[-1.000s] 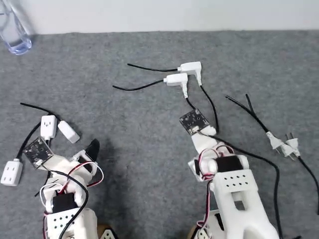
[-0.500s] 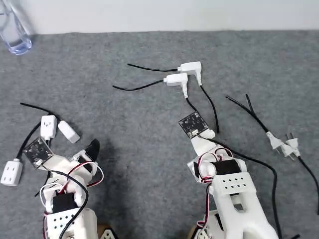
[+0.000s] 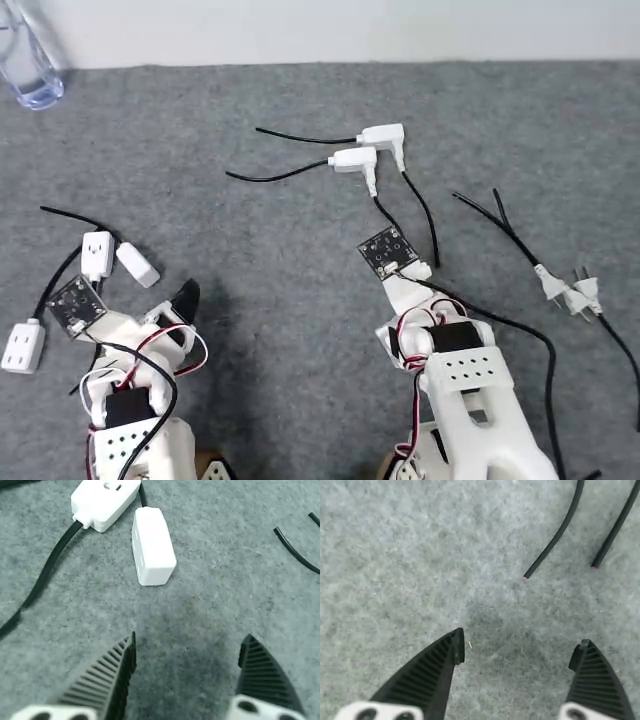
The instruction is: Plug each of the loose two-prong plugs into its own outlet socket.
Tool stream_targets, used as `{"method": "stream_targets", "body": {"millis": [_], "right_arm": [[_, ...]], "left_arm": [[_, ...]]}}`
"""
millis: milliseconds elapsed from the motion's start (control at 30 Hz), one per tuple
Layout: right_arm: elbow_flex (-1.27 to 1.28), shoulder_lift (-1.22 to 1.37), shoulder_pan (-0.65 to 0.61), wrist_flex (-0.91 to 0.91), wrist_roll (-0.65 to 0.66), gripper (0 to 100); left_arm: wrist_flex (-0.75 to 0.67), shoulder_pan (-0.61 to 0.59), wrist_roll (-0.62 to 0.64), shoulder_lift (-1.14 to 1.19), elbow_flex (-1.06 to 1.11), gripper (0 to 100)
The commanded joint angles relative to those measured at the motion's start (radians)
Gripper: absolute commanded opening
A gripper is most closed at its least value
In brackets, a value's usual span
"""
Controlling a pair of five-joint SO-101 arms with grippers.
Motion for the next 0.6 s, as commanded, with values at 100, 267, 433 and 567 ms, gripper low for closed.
{"method": "stream_targets", "body": {"millis": [100,267,433,567], "right_arm": [[0.018,-0.019,0.002,-0.079,0.0,32.5],[0.028,-0.019,0.002,-0.09,0.0,32.5],[0.028,-0.019,-0.002,-0.09,0.0,32.5],[0.028,-0.019,-0.002,-0.09,0.0,32.5]], "left_arm": [[0.0,0.006,-0.008,-0.011,-0.015,32],[0.0,0.107,-0.008,-0.011,-0.015,32],[0.0,0.147,-0.009,-0.011,-0.015,32],[0.0,0.147,-0.009,-0.011,-0.015,32]]}}
